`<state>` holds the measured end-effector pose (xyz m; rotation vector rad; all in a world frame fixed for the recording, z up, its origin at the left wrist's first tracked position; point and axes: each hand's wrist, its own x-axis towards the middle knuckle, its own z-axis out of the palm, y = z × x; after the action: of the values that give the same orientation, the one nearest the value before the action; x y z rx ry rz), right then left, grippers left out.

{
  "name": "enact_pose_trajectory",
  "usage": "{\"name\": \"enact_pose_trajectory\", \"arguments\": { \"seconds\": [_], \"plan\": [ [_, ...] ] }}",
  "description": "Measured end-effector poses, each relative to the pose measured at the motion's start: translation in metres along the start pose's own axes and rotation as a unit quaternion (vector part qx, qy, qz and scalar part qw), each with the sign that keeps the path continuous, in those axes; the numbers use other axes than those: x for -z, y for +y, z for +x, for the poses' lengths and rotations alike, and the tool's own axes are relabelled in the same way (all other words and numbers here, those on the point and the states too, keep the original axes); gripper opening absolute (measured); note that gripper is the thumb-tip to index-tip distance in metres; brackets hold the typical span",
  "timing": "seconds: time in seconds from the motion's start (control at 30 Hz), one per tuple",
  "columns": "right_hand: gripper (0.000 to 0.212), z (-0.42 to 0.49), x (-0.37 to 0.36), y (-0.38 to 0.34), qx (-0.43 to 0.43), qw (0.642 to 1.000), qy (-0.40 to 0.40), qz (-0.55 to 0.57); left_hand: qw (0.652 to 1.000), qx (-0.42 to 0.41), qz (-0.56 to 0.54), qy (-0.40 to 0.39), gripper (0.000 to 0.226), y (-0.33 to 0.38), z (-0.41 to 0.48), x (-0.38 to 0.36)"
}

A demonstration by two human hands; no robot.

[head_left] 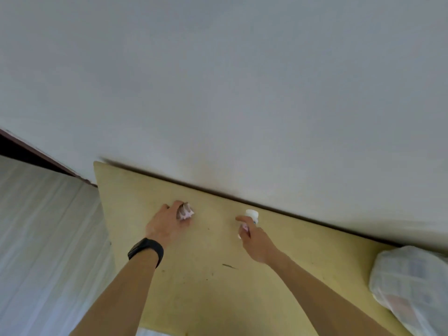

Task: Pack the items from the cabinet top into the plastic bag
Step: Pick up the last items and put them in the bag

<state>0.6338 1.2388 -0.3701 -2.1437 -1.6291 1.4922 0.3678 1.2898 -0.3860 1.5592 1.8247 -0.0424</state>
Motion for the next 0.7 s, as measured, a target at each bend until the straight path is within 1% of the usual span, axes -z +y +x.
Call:
{"name": "enact_pose_trajectory", "arguments": {
  "seconds": [0.03,0.1,0.13,0.2,0.23,0.3,0.37,0.47,0.53,0.6,0.7],
  "plan": [
    [0.043,-0.015,0.013,-0.001,0.005,0.998,0.005,0.068,0.999,-0.010,-0.041,-0.001,0.044,0.010,-0.008,0.002],
    [0.064,-0.054,0.045,-0.002,0.017,0.977,-0.005,0.213,0.992,-0.046,-0.119,-0.001,0.047,0.037,-0.027,0.009],
    [0.071,-0.076,0.062,-0.002,0.022,0.963,-0.006,0.270,0.985,-0.064,-0.158,-0.003,0.045,0.055,-0.039,0.014],
    [0.080,-0.122,0.096,0.001,0.031,0.940,0.010,0.339,0.971,-0.092,-0.219,-0.014,0.037,0.096,-0.062,0.023],
    [0.079,-0.143,0.111,0.005,0.036,0.932,0.022,0.361,0.965,-0.102,-0.241,-0.024,0.035,0.118,-0.074,0.025],
    [0.067,-0.182,0.137,0.015,0.044,0.913,0.051,0.402,0.949,-0.125,-0.286,-0.045,0.035,0.161,-0.096,0.027],
    [0.057,-0.215,0.160,0.029,0.052,0.892,0.079,0.442,0.923,-0.150,-0.346,-0.074,0.034,0.204,-0.118,0.024],
    [0.055,-0.262,0.190,0.056,0.083,0.845,0.117,0.516,0.882,-0.177,-0.416,-0.134,0.033,0.273,-0.156,0.014],
    [0.054,-0.292,0.208,0.080,0.102,0.811,0.136,0.559,0.861,-0.193,-0.439,-0.172,0.037,0.315,-0.183,0.004],
    [0.053,-0.321,0.225,0.108,0.120,0.781,0.151,0.595,0.840,-0.206,-0.455,-0.211,0.046,0.354,-0.206,-0.010],
    [0.052,-0.361,0.244,0.153,0.137,0.750,0.181,0.622,0.839,-0.238,-0.421,-0.250,0.051,0.409,-0.239,-0.036]
  ]
}}
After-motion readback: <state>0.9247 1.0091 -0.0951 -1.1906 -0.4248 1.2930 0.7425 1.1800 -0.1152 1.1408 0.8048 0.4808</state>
